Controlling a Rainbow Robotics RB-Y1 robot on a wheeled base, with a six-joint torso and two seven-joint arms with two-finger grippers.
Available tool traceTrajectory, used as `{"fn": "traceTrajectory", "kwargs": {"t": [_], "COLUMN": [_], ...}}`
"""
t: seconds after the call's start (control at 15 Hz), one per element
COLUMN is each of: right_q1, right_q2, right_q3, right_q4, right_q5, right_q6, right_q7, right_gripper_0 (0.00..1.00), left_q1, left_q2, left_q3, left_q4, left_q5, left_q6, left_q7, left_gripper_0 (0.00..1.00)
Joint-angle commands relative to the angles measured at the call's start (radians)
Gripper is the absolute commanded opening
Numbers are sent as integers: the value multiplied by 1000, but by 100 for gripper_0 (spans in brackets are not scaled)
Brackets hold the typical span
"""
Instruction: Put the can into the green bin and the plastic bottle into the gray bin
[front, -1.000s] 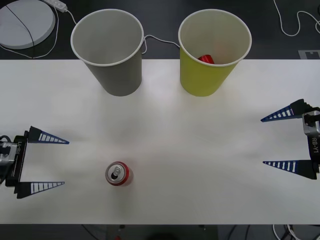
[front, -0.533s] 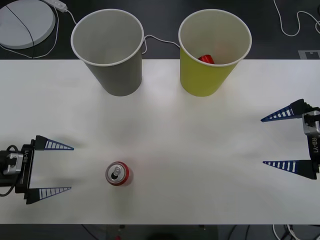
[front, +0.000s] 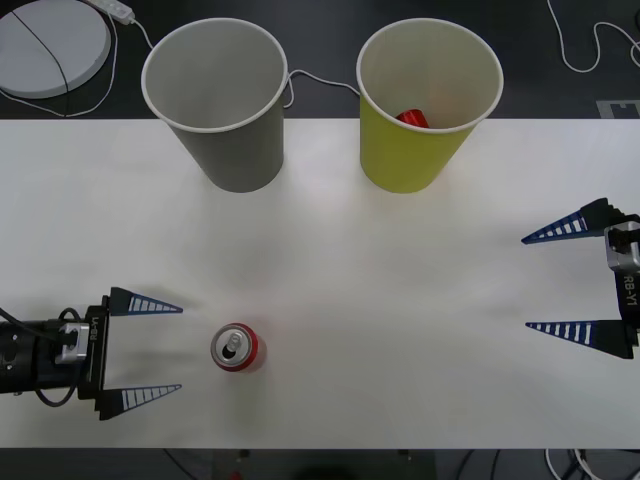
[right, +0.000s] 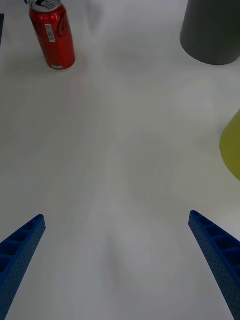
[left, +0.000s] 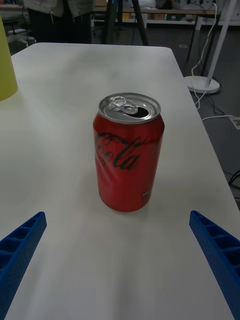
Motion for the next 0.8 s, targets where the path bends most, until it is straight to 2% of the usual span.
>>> {"fn": "traceTrajectory", "kwargs": {"t": [0.07, 0.8], "right_q1": [0, 0], "right_q2": [0, 0], "right_q3": [0, 0], "right_q4": [0, 0], "right_q5": [0, 0], "right_q6": [0, 0], "right_q7": [0, 0], "right_gripper_0": [100, 100], "left_q1": [0, -9], "left_q2": [-37, -211], "left_q3": [0, 11], "left_q4": [2, 2], "left_q5": [-11, -79], "left_q6": [16, 86], "left_q7": [-1, 2], "left_gripper_0": [100, 100]}}
